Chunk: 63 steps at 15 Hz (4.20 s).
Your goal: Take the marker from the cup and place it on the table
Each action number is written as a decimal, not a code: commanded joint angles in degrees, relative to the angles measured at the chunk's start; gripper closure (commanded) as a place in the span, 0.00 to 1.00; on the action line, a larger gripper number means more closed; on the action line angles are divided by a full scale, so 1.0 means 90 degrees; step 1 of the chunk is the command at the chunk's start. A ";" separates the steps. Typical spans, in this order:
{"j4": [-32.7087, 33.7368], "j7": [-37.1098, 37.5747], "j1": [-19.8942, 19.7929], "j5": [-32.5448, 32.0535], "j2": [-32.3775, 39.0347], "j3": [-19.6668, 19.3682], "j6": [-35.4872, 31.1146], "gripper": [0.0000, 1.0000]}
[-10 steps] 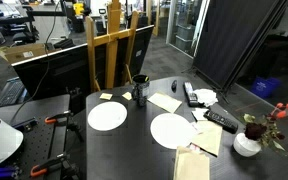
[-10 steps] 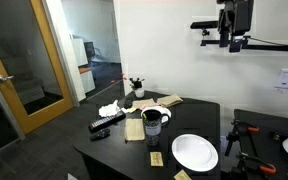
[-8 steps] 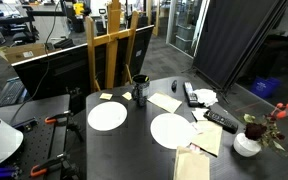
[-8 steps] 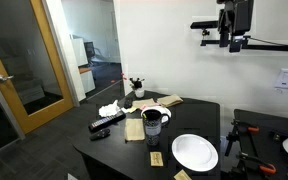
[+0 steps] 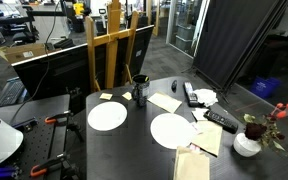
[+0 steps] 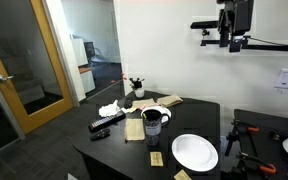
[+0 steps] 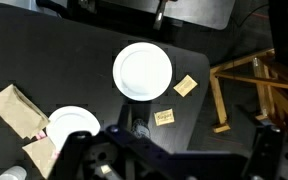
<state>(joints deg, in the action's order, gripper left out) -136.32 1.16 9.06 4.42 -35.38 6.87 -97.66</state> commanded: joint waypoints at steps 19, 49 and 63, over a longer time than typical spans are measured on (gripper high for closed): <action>-0.0169 0.0686 -0.0423 -0.0400 0.1223 0.0101 -0.2388 0.00; 0.0043 0.2291 -0.0482 -0.1055 0.3648 0.0064 -0.4653 0.00; 0.0190 0.1346 -0.0466 -0.0532 0.3996 0.0007 -0.4854 0.38</action>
<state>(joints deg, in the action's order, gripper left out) -135.86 17.26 4.33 -2.60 -0.93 7.63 -140.35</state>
